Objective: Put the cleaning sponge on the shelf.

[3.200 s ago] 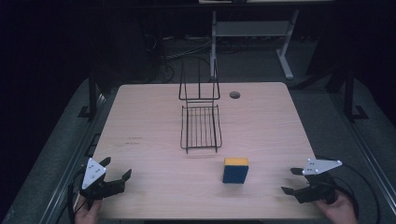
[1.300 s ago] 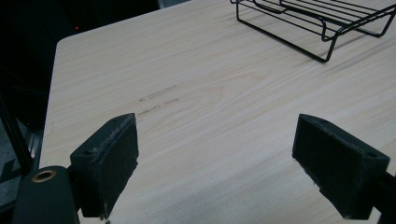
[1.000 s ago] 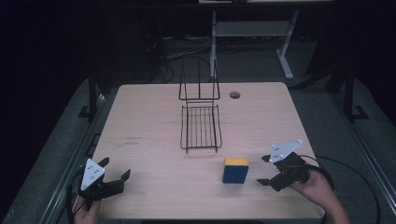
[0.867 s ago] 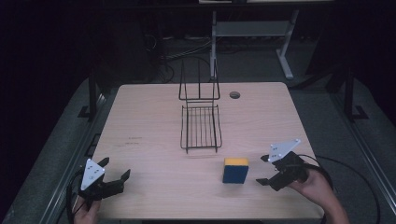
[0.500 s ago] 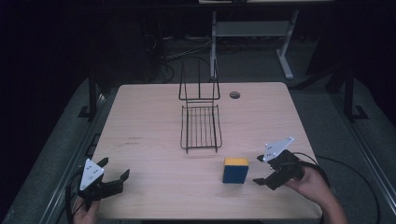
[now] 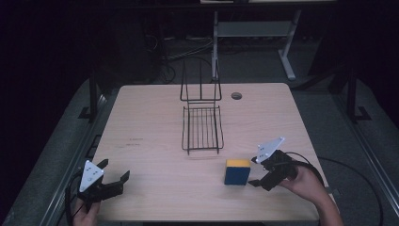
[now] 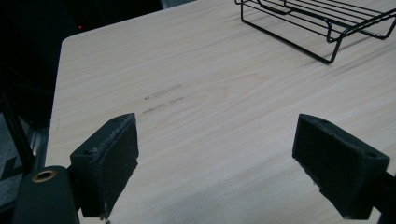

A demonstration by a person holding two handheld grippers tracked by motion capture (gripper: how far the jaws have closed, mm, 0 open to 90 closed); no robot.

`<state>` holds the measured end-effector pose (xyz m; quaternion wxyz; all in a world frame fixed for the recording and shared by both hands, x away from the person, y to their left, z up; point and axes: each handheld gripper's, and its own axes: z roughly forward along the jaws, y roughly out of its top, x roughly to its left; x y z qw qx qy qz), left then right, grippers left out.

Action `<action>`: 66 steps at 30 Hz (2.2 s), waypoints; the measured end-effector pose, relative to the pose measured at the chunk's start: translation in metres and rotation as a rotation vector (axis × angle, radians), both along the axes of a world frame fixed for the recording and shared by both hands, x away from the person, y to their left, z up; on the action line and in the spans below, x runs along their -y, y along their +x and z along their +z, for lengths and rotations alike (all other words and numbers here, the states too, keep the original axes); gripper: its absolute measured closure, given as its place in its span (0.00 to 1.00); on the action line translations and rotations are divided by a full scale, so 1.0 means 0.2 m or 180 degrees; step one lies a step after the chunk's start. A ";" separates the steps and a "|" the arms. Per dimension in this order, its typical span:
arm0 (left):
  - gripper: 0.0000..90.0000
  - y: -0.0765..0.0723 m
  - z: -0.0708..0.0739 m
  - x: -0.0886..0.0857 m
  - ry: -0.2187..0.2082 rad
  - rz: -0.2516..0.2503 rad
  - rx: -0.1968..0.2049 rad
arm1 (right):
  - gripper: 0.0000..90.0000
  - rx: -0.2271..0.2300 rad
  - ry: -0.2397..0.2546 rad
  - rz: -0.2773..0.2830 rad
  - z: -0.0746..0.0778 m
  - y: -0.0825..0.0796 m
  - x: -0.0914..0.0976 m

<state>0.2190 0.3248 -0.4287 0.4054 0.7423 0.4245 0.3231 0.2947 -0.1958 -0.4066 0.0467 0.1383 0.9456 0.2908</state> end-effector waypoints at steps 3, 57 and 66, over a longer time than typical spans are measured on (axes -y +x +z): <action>0.15 0.00 0.00 0.00 0.0003 -0.0002 -0.0011 | 0.23 -0.0041 -0.0022 0.0013 -0.01 0.01 -0.02; 0.15 0.00 0.01 -0.01 -0.0015 -0.0003 0.0020 | 0.63 -0.0109 -0.0129 0.0325 -0.02 0.05 -0.18; 0.15 0.00 0.01 -0.01 -0.0019 -0.0003 0.0020 | 0.63 -0.0119 -0.0099 0.0353 -0.02 0.06 -0.19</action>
